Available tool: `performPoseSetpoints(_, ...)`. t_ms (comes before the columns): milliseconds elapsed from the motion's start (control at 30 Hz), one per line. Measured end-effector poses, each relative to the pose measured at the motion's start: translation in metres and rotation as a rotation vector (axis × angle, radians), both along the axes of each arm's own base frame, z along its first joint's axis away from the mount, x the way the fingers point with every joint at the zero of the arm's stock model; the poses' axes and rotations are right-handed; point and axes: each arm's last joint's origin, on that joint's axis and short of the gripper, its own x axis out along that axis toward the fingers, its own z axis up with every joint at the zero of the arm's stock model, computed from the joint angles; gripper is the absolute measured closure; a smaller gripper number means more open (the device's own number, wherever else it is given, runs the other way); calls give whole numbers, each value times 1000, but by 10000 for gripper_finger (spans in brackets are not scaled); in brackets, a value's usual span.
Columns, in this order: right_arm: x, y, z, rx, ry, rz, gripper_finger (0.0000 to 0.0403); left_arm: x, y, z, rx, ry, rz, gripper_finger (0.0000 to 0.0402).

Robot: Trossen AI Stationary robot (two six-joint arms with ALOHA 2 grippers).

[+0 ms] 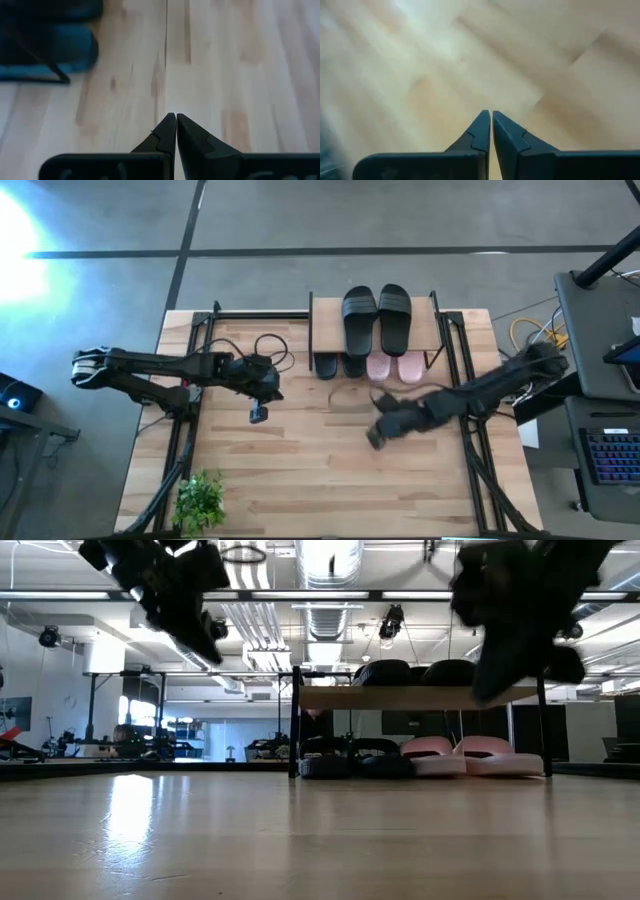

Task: Pick and place slides into the shelf
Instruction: Return to Home Position

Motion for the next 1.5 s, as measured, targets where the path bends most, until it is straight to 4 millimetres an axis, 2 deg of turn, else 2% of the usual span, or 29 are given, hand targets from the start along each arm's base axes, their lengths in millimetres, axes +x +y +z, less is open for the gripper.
performPoseSetpoints(67, -4, 12, 18, 72, -60, 25, 390, -2, 0, 11, -1, -67, 5, 402)
performPoseSetpoints(167, -8, 14, 56, 185, -221, -176, 390, -6, 1, 32, -53, -233, 64, 402)
performPoseSetpoints(233, -11, 14, 86, 195, -333, -175, 390, -10, 3, 44, -96, -344, 104, 402)
performPoseSetpoints(367, -21, 9, 150, -22, -539, -78, 390, -22, 3, 65, -119, -486, 112, 402)
performPoseSetpoints(433, -31, -1, 174, -181, -578, -122, 390, -30, 2, 73, -124, -537, 105, 402)
performPoseSetpoints(500, -41, -9, 193, -217, -620, -214, 390, -37, 1, 83, -127, -610, 97, 402)
performPoseSetpoints(600, -47, -10, 206, -310, -613, -8, 390, -46, -1, 93, -186, -696, 42, 402)
performPoseSetpoints(700, -38, -14, 191, -220, -666, 189, 390, -50, -3, 99, -235, -760, -4, 402)
performPoseSetpoints(767, -25, -26, 167, -141, -777, 259, 390, -51, -3, 100, -236, -787, -7, 402)
performPoseSetpoints(867, -12, -54, 129, -83, -1029, 380, 390, -49, -3, 99, -213, -791, -9, 402)
performPoseSetpoints(933, -17, -76, 112, -39, -1182, 477, 390, -50, -1, 98, -206, -778, 8, 402)
performPoseSetpoints(1000, -31, -92, 105, -30, -1253, 502, 390, -56, 2, 97, -188, -768, 51, 402)
performPoseSetpoints(1100, -52, -109, 92, -30, -1170, 450, 390, -79, 5, 97, -145, -758, 153, 402)
performPoseSetpoints(1167, -63, -111, 81, -47, -1092, 430, 390, -95, 5, 95, -110, -772, 175, 402)
performPoseSetpoints(1267, -80, -108, 79, -119, -1073, 438, 390, -107, 4, 78, -81, -775, 162, 402)
performPoseSetpoints(1333, -90, -106, 75, -161, -1083, 428, 390, -108, 4, 56, -107, -742, 202, 402)
performPoseSetpoints(1500, -111, -101, 48, -168, -1110, 398, 390, -112, 4, 7, -187, -796, 260, 402)
